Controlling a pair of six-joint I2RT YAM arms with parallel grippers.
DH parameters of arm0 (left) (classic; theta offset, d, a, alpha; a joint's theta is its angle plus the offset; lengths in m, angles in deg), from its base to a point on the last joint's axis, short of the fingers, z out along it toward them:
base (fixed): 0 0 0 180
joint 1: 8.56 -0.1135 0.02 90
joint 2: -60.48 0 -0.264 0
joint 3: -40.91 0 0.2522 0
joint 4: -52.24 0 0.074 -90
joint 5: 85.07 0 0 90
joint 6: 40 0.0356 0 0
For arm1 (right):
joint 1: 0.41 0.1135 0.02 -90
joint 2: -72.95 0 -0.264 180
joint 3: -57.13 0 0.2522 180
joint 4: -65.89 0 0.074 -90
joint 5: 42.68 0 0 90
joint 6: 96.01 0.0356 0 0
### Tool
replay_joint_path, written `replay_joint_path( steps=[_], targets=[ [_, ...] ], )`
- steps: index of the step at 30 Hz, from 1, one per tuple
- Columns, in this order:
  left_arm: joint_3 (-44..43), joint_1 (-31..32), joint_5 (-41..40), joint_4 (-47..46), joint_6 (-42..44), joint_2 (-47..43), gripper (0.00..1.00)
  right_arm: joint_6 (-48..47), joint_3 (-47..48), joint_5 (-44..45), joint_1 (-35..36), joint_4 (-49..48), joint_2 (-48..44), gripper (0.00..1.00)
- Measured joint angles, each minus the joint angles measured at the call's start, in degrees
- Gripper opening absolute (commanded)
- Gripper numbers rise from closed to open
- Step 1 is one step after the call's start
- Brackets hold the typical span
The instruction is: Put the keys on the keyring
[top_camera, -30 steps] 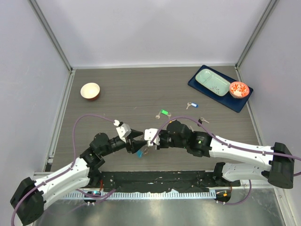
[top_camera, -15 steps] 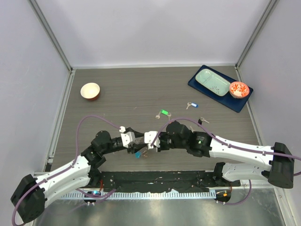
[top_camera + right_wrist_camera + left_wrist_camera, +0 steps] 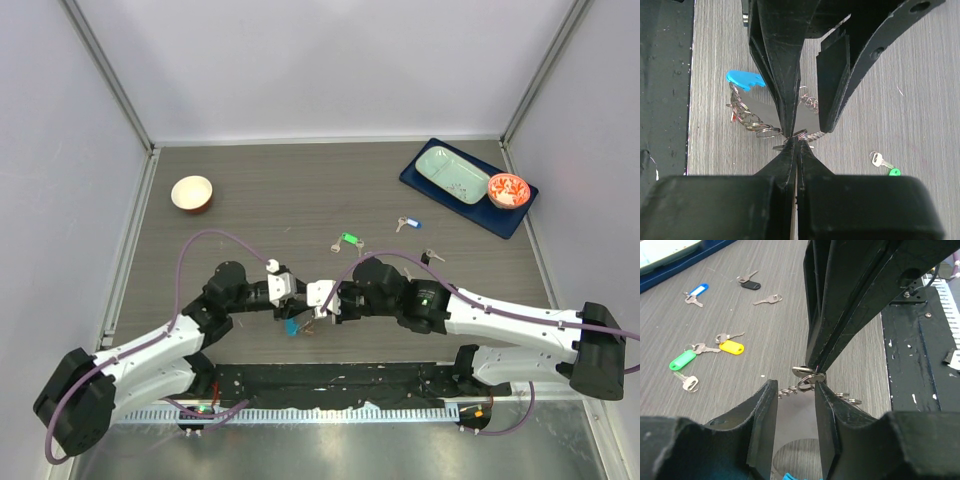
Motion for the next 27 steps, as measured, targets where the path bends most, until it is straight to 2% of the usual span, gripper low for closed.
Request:
replay_joint_path(
  steps=[6, 13, 16, 21, 27],
  targets=[
    [-1.66, -0.74, 3.61, 0.28, 0.00, 2.93, 0.29, -0.07, 0.00, 0.00, 0.00, 0.07, 0.00, 0.01],
    [-2.10, -0.96, 5.55, 0.44, -0.31, 3.82, 0.07, -0.09, 0.02, 0.07, 0.00, 0.07, 0.00, 0.01],
    [-2.10, -1.01, 5.99, 0.76, -0.33, 3.89, 0.00, -0.09, 0.02, 0.26, 0.04, 0.37, -0.02, 0.01],
    [-2.05, -1.03, 5.44, 1.20, -0.72, 2.89, 0.00, 0.22, 0.00, 1.22, 0.09, 0.76, -0.59, 0.01],
    [1.16, -1.25, 2.29, -2.43, -3.87, -3.39, 0.00, 1.73, -0.70, 1.70, 0.33, -1.31, -2.82, 0.01]
  ],
)
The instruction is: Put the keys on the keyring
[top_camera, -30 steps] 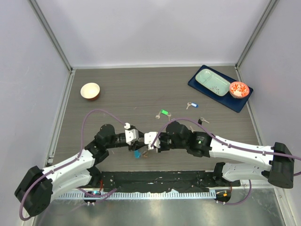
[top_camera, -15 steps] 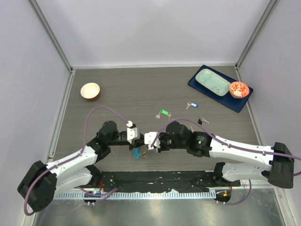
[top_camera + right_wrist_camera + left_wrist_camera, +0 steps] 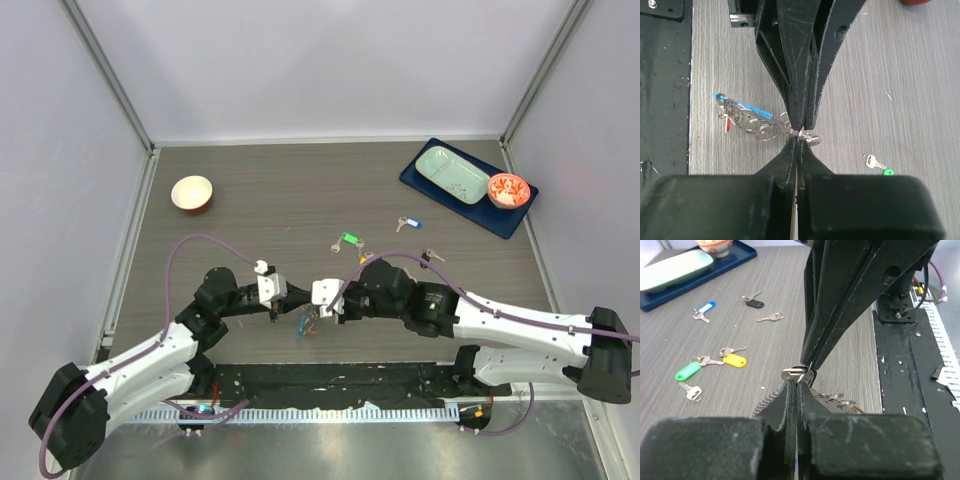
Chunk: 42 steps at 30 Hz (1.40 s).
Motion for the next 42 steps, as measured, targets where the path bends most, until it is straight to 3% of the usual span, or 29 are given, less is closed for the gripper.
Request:
replay_joint_path(
  steps=[14, 29, 31, 34, 42],
  targets=[
    [4.81, -0.09, -10.51, -3.41, -12.74, -10.27, 0.00, 4.07, -5.01, 0.79, -0.02, -10.71, -0.39, 0.01],
    [4.81, 0.85, -21.84, 1.49, -16.17, -18.16, 0.00, 8.70, -5.62, 2.93, -0.02, -19.34, -0.13, 0.01],
    [4.79, 1.03, -22.58, 1.73, -16.50, -18.43, 0.06, 9.03, -5.62, 3.13, -0.02, -19.69, -0.02, 0.01],
    [4.37, 1.09, -24.15, 3.04, -17.42, -18.53, 0.27, 9.42, -5.62, 3.65, -0.02, -20.28, 0.57, 0.01],
    [-0.92, -0.70, -42.32, 14.91, -19.37, -22.99, 0.69, 8.83, -2.93, 5.97, -0.02, -15.58, 3.56, 0.01]
  ],
)
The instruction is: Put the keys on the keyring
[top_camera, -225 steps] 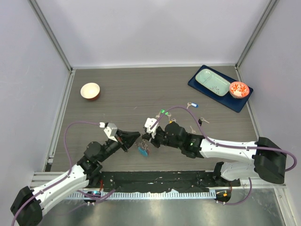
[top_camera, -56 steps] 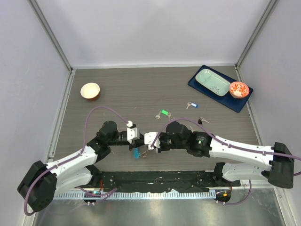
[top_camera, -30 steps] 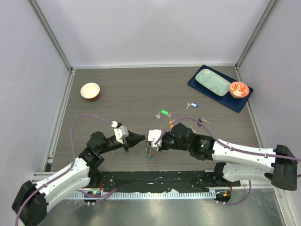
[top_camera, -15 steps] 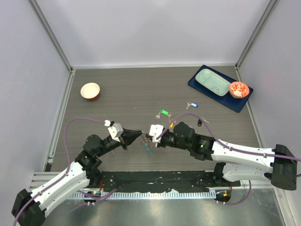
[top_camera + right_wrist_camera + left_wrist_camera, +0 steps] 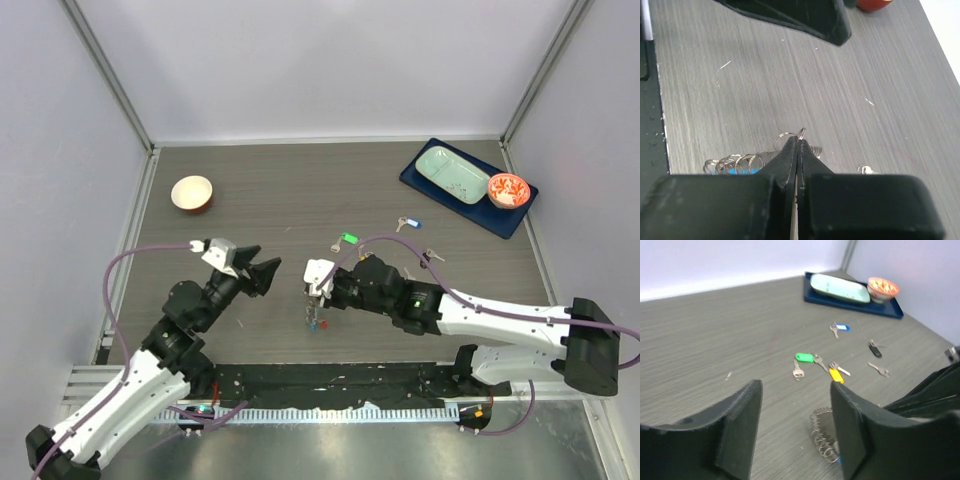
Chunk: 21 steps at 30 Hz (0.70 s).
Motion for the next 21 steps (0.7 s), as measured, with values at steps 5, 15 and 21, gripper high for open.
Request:
replay_joint_path(
  steps=[5, 15, 21],
  targets=[
    [-8.44, -0.02, -8.15, 11.93, -2.89, -4.83, 0.89, -1.07, 6.45, 2.23, -0.11, 0.94, 5.31, 0.01],
    [-20.17, -0.02, -24.13, 33.83, -7.50, -14.40, 1.00, -4.83, 22.91, 6.36, -3.98, -0.90, 22.62, 0.01],
    [-19.21, -0.02, -30.40, 41.81, -8.63, -21.38, 1.00, -2.40, 30.84, 6.82, -7.72, -5.22, 31.63, 0.01]
  ],
)
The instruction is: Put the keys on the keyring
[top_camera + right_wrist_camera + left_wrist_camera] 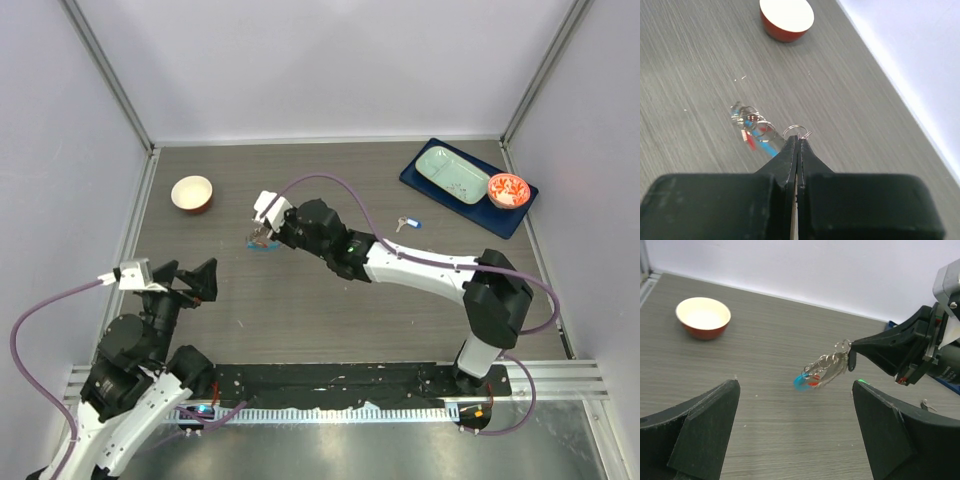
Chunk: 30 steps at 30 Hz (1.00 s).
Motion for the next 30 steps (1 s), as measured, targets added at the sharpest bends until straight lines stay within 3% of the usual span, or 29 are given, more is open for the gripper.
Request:
replay_joint_path(
  steps=[4, 13, 15, 16, 22, 30],
  targets=[
    [0.13, 0.00, -3.23, 2.34, 0.00, -2.64, 1.00, 5.29, -0.94, -0.55, -0.24, -0.72, 0.72, 0.01],
    [0.13, -0.04, -3.67, 3.98, 0.09, 0.50, 1.00, 18.51, -16.90, -7.61, 2.43, 2.99, -2.84, 0.06],
    [0.13, -0.13, -3.15, 4.35, 0.09, 1.79, 1.00, 21.20, -20.15, -9.46, 3.08, 4.15, -3.93, 0.17],
    [0.13, -0.22, -2.99, 4.52, 0.09, 2.21, 1.00, 22.60, -21.49, -10.56, 3.43, 4.87, -4.59, 0.28],
    [0.13, -0.72, -2.01, 4.92, 0.13, 2.82, 1.00, 27.52, -23.45, -14.97, 4.04, 8.31, -7.43, 0.52],
    [0.13, -0.92, -1.60, 5.14, 0.13, 2.78, 1.00, 31.12, -24.26, -10.84, 3.28, 12.57, -11.56, 0.55]
  ],
)
